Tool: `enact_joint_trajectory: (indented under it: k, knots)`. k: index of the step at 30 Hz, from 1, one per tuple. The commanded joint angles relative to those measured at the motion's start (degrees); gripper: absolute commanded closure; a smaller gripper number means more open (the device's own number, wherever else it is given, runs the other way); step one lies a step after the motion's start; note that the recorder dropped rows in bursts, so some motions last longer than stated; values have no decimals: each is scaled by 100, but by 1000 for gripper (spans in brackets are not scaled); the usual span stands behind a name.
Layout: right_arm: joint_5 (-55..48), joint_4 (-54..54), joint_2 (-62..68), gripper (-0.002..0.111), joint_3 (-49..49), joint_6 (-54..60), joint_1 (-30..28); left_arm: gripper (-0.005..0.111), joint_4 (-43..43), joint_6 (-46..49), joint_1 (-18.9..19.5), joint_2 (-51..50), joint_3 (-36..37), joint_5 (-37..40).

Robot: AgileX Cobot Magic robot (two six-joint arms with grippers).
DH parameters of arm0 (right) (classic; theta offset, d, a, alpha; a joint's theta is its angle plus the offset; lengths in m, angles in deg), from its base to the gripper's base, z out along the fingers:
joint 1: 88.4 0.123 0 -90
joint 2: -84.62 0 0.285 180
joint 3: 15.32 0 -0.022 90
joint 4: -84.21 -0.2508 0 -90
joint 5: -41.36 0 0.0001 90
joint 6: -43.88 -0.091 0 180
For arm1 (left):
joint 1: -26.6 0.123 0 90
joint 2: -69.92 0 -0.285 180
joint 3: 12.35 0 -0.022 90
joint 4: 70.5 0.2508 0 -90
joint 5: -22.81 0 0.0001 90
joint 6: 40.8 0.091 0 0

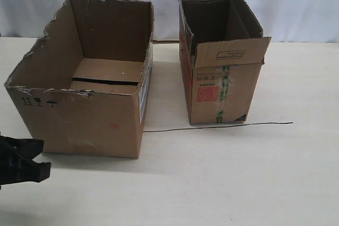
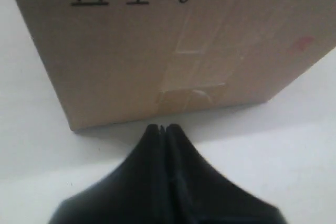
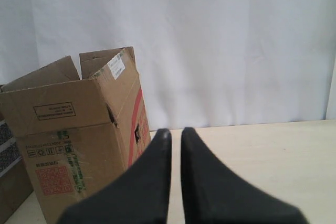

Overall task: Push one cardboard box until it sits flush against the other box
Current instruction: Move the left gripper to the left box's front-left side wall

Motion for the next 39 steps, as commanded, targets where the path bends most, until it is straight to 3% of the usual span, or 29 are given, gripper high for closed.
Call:
enact_joint_trajectory:
  k: [1,16,20,25,32,39]
  knots:
    - [27,1,-12,103,-18,9,-2,107,-103,-88,-480,-38,72,-840]
    - [27,1,-12,103,-18,9,-2,107,-49,-737,-1301,-1015,51,-2075]
    - [27,1,-12,103,-18,9,-2,107,151,-892,-1301,-1025,37,-2224]
    - [27,1,-12,103,-18,9,-2,107,1301,-2219,-1301,-1068,-163,-1960]
    - [27,1,-12,103,-18,9,-2,107,1613,-2257,-1301,-2034,-424,-2214]
    - [27,1,-12,103,-18,9,-2,107,1798,-2361,-1301,-2213,-462,-2756]
